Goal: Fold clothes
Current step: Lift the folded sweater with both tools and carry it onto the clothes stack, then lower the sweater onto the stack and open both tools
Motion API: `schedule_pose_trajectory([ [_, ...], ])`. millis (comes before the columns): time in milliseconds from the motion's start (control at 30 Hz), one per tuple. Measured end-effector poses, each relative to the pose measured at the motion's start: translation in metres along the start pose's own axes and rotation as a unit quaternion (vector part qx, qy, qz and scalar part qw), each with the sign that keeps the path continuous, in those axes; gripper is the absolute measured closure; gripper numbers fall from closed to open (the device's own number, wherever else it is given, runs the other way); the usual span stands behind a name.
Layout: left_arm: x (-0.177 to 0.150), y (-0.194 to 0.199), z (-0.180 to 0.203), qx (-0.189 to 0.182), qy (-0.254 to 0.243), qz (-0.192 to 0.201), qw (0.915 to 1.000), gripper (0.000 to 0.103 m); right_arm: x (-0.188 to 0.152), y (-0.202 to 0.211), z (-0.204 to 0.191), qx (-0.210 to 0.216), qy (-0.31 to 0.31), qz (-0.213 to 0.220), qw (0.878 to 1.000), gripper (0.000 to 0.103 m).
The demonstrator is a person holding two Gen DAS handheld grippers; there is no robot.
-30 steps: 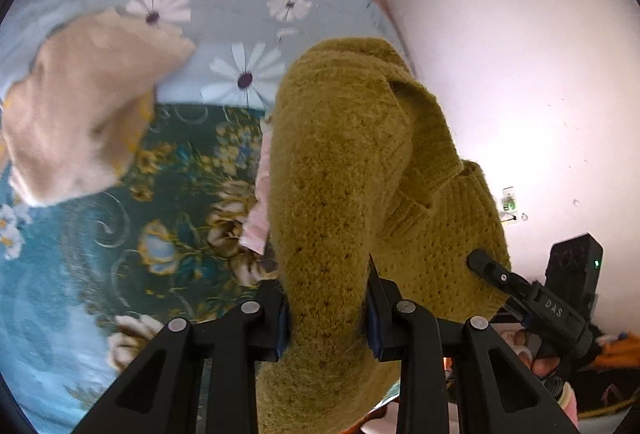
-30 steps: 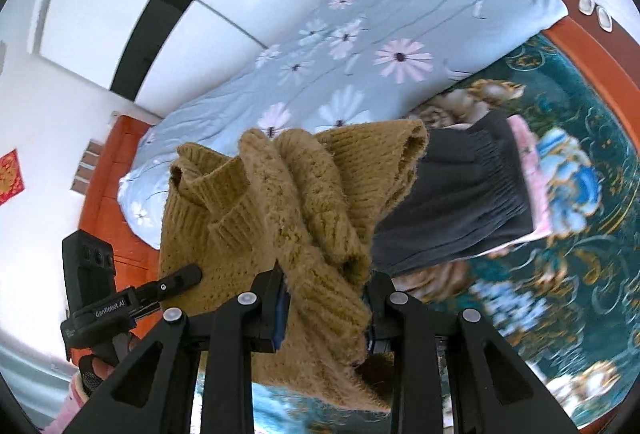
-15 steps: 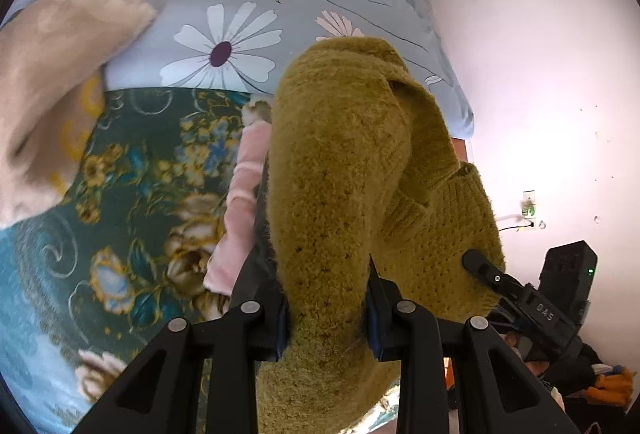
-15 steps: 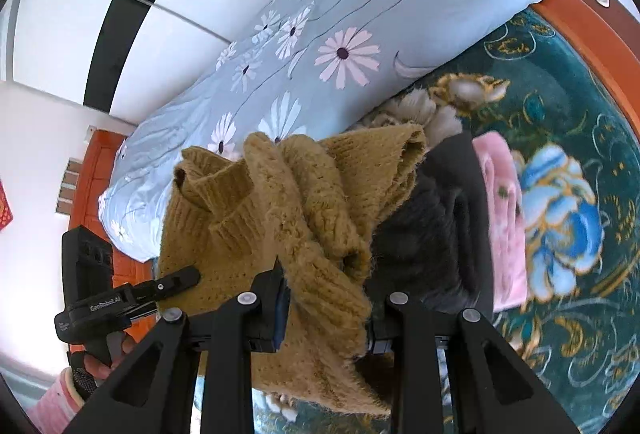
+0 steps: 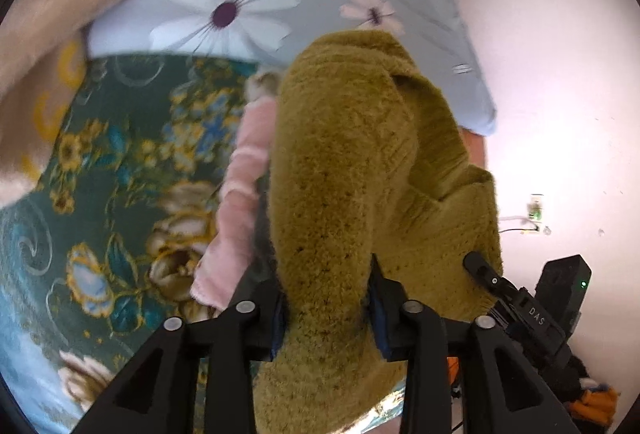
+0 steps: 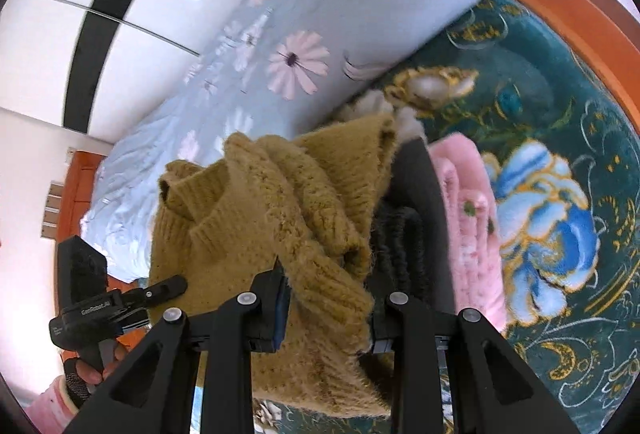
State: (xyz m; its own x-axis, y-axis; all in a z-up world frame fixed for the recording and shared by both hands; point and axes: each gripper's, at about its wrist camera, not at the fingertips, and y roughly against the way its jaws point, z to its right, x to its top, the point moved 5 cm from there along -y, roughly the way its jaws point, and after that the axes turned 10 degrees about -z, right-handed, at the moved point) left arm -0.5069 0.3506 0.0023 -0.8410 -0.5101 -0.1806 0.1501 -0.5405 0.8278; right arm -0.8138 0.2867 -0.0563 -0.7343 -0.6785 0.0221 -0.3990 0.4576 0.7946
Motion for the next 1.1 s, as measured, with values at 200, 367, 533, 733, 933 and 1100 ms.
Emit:
schedule_pose_trajectory([
  [200, -0.013, 0.021, 0.000, 0.029, -0.022, 0.015, 0.9992, 0.051, 0.000, 0.021, -0.019, -0.030, 0.027, 0.028, 0.999, 0.066],
  [367, -0.030, 0.045, 0.011, 0.037, -0.058, 0.053, 0.9962, 0.051, -0.001, 0.040, -0.037, -0.055, 0.051, 0.052, 0.996, 0.066],
  [533, -0.042, 0.036, 0.028, 0.045, -0.103, 0.051, 0.9923, 0.051, -0.005, 0.044, -0.068, -0.050, 0.101, 0.053, 0.992, 0.066],
  [733, -0.044, -0.005, 0.018, 0.054, -0.088, 0.006, 0.9946, 0.051, -0.005, -0.013, -0.060, -0.094, 0.112, -0.008, 0.989, 0.065],
  [933, -0.039, -0.025, 0.005, 0.059, -0.059, -0.014, 0.9964, 0.051, 0.004, -0.038, -0.031, -0.087, 0.075, -0.031, 0.993, 0.065],
  [1100, -0.046, -0.015, 0.012, 0.063, -0.063, -0.009, 0.9960, 0.051, -0.001, -0.035, -0.038, -0.111, 0.091, -0.037, 0.989, 0.065],
])
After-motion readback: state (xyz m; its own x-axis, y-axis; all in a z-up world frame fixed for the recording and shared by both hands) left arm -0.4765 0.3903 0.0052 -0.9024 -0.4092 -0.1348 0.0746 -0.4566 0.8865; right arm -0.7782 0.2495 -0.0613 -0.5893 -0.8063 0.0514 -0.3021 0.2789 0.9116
